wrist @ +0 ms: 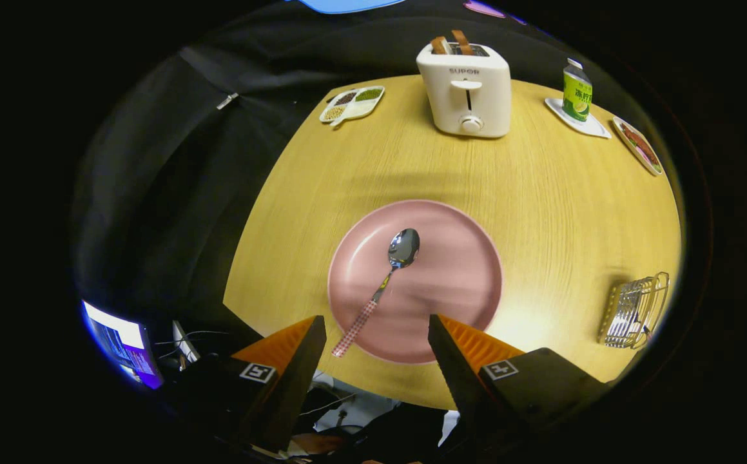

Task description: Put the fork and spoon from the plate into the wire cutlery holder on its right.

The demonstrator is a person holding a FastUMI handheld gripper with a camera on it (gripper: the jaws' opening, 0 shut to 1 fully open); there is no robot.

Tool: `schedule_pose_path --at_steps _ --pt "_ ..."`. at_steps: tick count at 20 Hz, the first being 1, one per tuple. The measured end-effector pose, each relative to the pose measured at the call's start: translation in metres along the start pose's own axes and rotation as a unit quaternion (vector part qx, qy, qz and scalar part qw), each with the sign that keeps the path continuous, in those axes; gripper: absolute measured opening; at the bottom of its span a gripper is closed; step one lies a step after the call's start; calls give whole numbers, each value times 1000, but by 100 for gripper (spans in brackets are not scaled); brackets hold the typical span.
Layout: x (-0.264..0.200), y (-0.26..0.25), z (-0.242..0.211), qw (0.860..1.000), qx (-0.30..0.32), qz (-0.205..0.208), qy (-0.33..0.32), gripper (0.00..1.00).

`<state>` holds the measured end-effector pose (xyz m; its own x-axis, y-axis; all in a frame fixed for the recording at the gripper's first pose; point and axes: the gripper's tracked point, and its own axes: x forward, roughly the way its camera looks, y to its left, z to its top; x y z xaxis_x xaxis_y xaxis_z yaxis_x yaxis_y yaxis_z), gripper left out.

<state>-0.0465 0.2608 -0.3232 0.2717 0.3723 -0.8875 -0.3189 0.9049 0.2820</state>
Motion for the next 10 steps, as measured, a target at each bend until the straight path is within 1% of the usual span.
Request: schedule_pose_path --at_steps 4,7,9,10 --pt "36 -6 -4 999 20 -29 30 100" --pt "51 -7 -13 997 48 -36 57 98" --pt "60 -11 -17 995 53 -43 75 98" --pt "61 -11 -18 994 57 -45 79 96"
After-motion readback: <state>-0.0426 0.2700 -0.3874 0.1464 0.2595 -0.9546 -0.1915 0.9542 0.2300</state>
